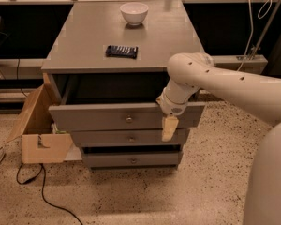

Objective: Open top drawer

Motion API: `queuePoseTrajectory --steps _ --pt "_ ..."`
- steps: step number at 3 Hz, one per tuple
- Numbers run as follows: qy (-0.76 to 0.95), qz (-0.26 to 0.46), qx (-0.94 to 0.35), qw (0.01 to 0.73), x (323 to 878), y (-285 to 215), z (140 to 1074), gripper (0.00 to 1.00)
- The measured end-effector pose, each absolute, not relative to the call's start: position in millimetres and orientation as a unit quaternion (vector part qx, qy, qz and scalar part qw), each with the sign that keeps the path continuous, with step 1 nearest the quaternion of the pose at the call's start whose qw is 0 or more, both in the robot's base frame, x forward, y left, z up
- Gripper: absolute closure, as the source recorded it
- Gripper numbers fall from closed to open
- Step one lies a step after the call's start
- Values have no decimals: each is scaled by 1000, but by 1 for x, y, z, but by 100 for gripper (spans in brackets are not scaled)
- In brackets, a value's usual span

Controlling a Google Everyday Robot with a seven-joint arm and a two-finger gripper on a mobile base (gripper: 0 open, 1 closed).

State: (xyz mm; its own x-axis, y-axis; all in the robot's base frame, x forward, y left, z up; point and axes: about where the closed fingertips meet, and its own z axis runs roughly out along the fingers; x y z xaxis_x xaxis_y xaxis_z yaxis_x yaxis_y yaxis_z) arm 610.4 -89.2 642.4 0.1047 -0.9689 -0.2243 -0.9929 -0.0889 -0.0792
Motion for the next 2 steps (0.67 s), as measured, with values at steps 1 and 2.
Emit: queuePoseTrajectory --steps 1,2 --pt "677 73 -728 85 593 -88 636 42" --pt "677 74 -728 84 593 -88 641 65"
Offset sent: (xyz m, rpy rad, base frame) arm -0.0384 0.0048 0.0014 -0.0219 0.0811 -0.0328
